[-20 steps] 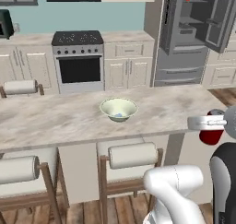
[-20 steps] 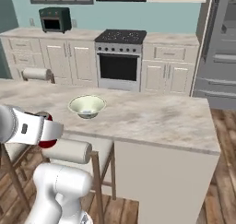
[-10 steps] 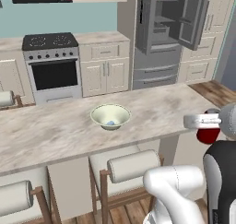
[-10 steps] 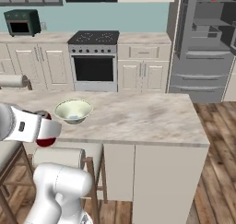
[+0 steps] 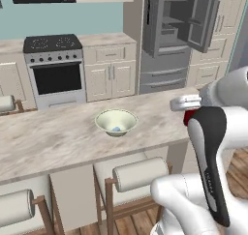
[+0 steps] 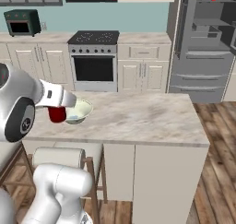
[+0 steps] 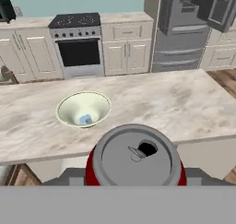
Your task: Open the fridge, grab two sodas, and place both sodas inside the bowl with ice on the dining counter.
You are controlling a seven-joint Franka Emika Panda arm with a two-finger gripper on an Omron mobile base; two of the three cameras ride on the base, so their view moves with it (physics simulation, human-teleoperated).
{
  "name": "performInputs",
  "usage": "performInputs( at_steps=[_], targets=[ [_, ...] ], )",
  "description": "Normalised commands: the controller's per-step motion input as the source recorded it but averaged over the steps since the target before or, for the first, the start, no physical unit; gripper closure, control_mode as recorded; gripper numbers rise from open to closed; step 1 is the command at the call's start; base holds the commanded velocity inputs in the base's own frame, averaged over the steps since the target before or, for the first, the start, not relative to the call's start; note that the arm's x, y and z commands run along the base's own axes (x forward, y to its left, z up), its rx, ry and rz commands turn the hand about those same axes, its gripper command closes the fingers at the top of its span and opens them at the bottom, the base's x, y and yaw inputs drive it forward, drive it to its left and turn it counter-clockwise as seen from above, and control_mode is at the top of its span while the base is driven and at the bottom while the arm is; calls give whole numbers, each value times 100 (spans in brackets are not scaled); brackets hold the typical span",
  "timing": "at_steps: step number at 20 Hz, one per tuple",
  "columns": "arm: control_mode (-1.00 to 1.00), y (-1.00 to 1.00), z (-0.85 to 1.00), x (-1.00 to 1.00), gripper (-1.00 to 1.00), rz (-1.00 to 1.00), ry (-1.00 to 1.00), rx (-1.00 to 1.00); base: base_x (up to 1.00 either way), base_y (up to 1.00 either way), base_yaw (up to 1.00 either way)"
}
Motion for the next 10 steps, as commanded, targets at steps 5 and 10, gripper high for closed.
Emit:
performInputs(
  at_steps=[5,10],
  targets=[
    [-100,0,1,68,100,38,14,-6,0,0,0],
    [-100,31,0,51,100,30,21,-16,0,0,0]
  ],
)
